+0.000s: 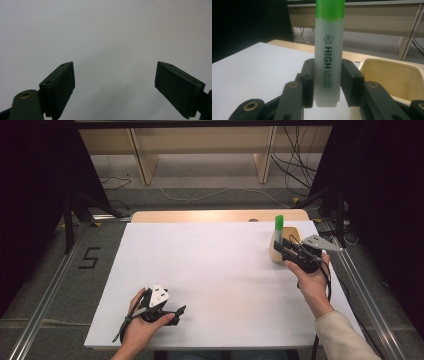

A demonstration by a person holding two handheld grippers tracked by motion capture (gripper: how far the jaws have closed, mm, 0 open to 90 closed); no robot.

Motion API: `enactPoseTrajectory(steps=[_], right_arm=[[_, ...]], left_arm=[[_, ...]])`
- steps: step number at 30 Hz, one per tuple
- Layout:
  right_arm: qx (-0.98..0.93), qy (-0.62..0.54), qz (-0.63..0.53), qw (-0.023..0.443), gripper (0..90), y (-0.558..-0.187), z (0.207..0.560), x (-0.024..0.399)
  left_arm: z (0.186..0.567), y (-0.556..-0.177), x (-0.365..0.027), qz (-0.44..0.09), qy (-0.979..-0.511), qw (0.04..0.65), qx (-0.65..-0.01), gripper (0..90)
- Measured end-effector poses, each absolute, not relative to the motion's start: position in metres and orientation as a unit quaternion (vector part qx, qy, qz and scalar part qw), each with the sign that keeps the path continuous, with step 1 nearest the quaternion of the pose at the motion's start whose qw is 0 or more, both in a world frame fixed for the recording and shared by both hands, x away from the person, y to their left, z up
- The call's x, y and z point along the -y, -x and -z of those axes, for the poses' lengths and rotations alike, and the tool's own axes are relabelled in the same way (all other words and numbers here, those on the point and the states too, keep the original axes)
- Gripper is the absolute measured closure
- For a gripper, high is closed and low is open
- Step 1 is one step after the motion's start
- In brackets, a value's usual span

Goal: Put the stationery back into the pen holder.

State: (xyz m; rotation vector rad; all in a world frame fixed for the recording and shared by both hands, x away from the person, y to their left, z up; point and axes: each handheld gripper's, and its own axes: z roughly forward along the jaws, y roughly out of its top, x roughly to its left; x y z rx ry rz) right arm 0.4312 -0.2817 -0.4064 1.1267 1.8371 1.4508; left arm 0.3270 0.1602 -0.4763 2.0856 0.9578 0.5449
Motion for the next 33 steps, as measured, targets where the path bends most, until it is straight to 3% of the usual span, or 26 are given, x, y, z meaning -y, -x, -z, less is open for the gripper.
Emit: enactPoseTrajectory(steps=[33], right_arm=[[-0.660,-0.443,-0.533,0.290,66.0,-0.445,0.404,0.302]], left_arm=[[0.477,-0.327,-0.160,-0.214,-0.817,0.381,-0.376,16.3]])
